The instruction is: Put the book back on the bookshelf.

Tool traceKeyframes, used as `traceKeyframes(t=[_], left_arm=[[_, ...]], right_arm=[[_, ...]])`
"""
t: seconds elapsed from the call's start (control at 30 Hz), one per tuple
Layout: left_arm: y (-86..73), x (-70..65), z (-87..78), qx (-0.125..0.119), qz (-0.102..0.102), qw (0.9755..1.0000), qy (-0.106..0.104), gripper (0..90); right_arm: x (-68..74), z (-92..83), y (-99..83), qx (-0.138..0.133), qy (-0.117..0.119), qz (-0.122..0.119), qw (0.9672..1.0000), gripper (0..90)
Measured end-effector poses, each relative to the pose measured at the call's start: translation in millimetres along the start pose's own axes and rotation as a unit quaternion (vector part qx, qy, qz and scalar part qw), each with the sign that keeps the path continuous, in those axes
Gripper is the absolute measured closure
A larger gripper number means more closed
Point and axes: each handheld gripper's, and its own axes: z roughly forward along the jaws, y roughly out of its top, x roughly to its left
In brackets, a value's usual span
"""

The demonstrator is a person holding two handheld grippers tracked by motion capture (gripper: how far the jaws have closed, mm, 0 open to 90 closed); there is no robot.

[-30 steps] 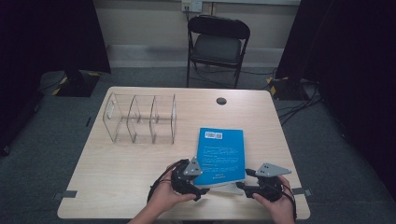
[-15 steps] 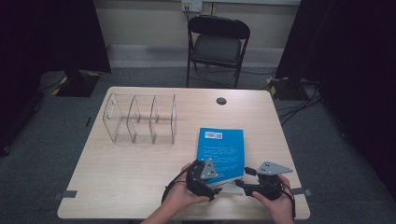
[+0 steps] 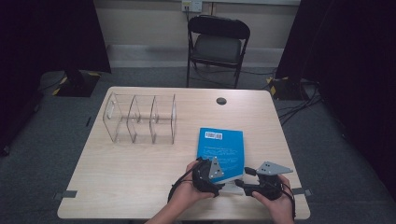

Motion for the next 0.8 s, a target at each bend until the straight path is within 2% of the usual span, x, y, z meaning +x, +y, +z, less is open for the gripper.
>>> traceKeyframes(t=[0.13,0.3,0.43,0.67,0.8], left_arm=[[-1.8,2.2,1.8,-0.011,0.012,0.9999,-0.006,15.7],[-0.8,-1.0,2.6,-0.005,0.021,0.9998,0.005,15.9],[0.9,-3.3,4.1,-0.003,0.012,0.9998,0.013,15.7],[2.1,-2.9,3.8,0.001,0.010,0.9998,0.015,17.3],[3.8,-3.7,1.2,0.004,0.021,0.9997,0.009,23.8]], right_arm=[[-0.2,0.0,-0.1,-0.001,0.001,0.003,1.0000,36.3],[-0.5,0.3,-1.2,0.000,0.003,0.005,1.0000,36.3],[-0.3,0.2,-1.3,-0.001,0.002,0.009,1.0000,36.3],[-0.5,0.3,-1.7,-0.003,0.003,0.014,0.9999,36.3],[-0.8,0.3,-1.9,-0.004,0.003,0.016,0.9999,36.3]])
